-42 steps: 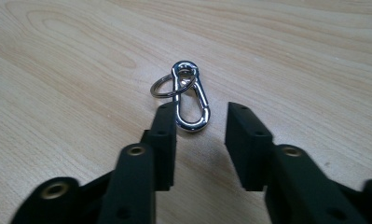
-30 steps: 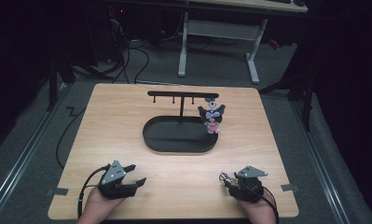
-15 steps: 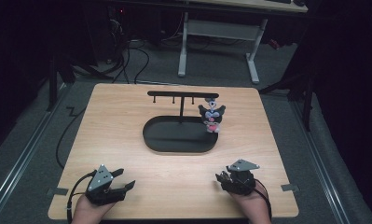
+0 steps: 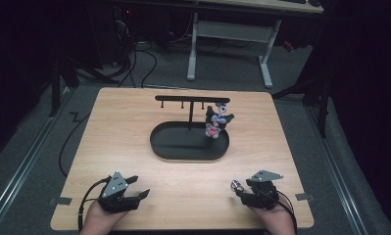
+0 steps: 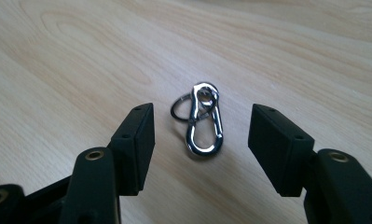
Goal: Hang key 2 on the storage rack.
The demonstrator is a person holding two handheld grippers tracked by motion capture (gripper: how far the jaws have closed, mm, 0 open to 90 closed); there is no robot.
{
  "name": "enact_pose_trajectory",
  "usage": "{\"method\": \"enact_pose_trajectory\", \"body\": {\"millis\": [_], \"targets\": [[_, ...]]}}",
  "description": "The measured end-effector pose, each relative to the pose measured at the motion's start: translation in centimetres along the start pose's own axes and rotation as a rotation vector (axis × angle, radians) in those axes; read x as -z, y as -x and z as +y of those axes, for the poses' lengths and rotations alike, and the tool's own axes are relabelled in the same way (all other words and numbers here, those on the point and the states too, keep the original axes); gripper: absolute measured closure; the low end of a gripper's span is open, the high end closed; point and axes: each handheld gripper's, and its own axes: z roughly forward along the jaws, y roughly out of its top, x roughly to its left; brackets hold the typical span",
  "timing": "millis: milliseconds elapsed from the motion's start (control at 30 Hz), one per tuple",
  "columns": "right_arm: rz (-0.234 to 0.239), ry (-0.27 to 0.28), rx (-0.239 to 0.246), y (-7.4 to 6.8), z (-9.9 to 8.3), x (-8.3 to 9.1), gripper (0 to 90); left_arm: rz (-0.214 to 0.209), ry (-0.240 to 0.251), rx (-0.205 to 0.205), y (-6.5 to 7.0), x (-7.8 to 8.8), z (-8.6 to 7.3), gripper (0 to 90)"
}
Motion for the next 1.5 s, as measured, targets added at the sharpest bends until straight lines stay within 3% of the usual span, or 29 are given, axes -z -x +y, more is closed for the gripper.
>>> {"method": "enact_pose_trajectory", "body": {"millis": [267,400,533,700,900,1100,1300,1500], "targets": [[-0.018,-0.169,0.093,0.3,1.0,-0.4,41.7,-0.009,0.001,0.001,-0.4,-0.2,0.1,35.1],[-0.049,-0.265,0.147,0.0,2.0,-0.8,41.4,-0.011,0.004,-0.005,-0.3,0.0,0.1,35.1],[-0.056,-0.355,0.169,-0.2,3.1,-1.4,41.2,-0.008,0.014,-0.005,-0.3,0.2,0.2,35.2],[-0.059,-0.427,0.174,-0.4,4.0,-2.2,43.4,-0.009,0.017,-0.001,-0.4,0.3,0.2,35.2],[-0.070,-0.436,0.139,0.0,4.7,-2.8,47.9,-0.009,0.021,0.001,-0.5,0.3,0.3,35.2],[-0.070,-0.358,0.137,-0.2,5.8,-2.7,51.6,-0.010,0.020,0.002,-0.4,0.3,0.3,35.2],[-0.023,-0.360,0.208,-0.3,6.4,-2.9,60.3,-0.013,0.013,-0.002,-0.3,0.1,0.3,35.2],[-0.014,-0.373,0.255,-0.5,7.0,-3.4,65.7,-0.012,0.008,-0.001,-0.4,0.0,0.2,35.2]]}}
